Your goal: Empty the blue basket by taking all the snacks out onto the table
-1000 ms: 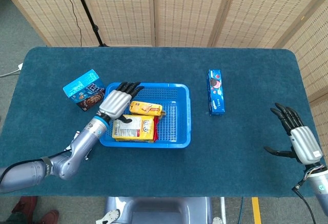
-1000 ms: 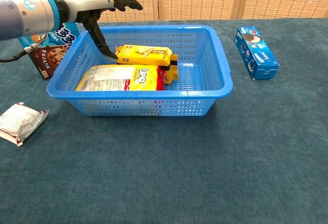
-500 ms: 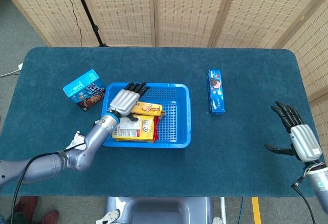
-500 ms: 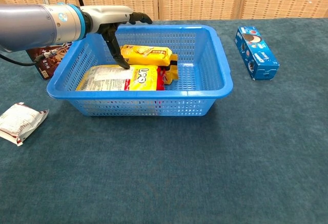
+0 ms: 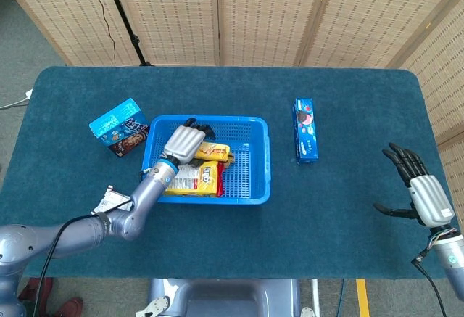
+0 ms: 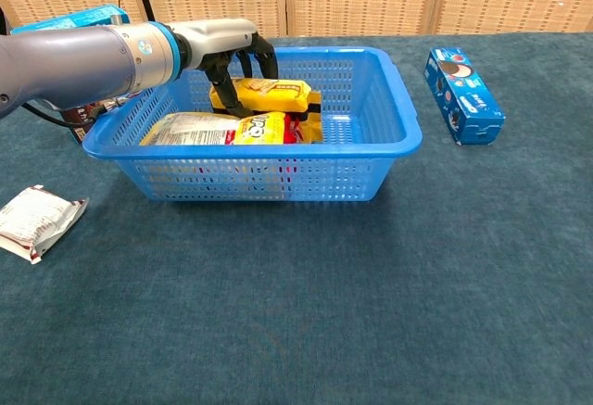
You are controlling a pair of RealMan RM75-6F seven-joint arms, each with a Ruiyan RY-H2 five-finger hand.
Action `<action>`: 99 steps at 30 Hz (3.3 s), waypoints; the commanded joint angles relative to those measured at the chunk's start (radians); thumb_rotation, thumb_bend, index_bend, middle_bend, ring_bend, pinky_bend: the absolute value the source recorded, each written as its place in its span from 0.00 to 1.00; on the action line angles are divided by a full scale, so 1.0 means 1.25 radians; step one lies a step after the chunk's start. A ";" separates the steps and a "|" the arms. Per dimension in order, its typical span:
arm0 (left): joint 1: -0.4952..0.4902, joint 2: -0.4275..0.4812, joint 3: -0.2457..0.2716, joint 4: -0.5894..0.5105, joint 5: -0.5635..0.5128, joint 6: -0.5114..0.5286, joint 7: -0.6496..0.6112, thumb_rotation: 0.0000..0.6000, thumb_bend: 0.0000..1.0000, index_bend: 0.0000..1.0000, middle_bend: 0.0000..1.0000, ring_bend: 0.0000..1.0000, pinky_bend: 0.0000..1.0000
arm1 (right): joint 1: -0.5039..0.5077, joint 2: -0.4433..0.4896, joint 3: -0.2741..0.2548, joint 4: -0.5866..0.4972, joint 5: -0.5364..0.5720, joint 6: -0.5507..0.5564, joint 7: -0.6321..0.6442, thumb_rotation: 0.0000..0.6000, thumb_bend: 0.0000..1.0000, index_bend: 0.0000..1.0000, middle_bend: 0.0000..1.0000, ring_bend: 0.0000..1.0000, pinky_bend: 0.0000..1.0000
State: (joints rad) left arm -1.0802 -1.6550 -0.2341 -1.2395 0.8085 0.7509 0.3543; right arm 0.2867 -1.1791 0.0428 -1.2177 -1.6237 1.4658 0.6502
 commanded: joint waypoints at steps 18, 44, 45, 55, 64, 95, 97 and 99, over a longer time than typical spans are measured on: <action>0.033 -0.003 -0.010 -0.006 0.093 0.095 -0.030 1.00 0.34 0.64 0.53 0.51 0.56 | 0.001 0.002 0.001 0.006 0.000 0.000 0.022 1.00 0.00 0.00 0.00 0.00 0.00; 0.307 0.396 0.115 -0.384 0.419 0.346 -0.175 1.00 0.34 0.64 0.53 0.51 0.56 | -0.011 0.022 -0.005 -0.027 -0.023 0.039 0.034 1.00 0.00 0.00 0.00 0.00 0.00; 0.321 0.402 0.128 -0.376 0.431 0.353 -0.182 1.00 0.34 0.64 0.53 0.51 0.56 | -0.011 0.023 -0.006 -0.029 -0.025 0.041 0.033 1.00 0.00 0.00 0.00 0.00 0.00; 0.435 0.395 0.203 -0.207 0.429 0.349 -0.283 1.00 0.28 0.51 0.39 0.31 0.46 | -0.016 0.029 -0.012 -0.045 -0.039 0.055 0.027 1.00 0.00 0.00 0.00 0.00 0.00; 0.418 0.470 0.183 -0.291 0.478 0.294 -0.386 1.00 0.00 0.00 0.00 0.00 0.00 | -0.016 0.030 -0.013 -0.049 -0.038 0.051 0.021 1.00 0.00 0.00 0.00 0.00 0.00; 0.051 0.251 0.097 -0.382 -0.075 0.023 0.098 1.00 0.00 0.00 0.00 0.00 0.00 | -0.007 0.020 -0.005 -0.016 -0.011 0.016 0.040 1.00 0.00 0.00 0.00 0.00 0.00; 0.041 0.241 0.100 -0.371 -0.096 0.019 0.102 1.00 0.00 0.00 0.00 0.00 0.00 | -0.007 0.019 -0.006 -0.018 -0.013 0.017 0.037 1.00 0.00 0.00 0.00 0.00 0.00; 0.030 0.233 0.105 -0.361 -0.116 0.012 0.108 1.00 0.00 0.00 0.00 0.00 0.00 | -0.007 0.019 -0.007 -0.019 -0.014 0.017 0.034 1.00 0.00 0.00 0.00 0.00 0.00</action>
State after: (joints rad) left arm -1.0299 -1.3533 -0.1089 -1.7022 0.6799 0.7727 0.4812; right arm 0.2785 -1.1558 0.0349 -1.2414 -1.6414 1.4868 0.6923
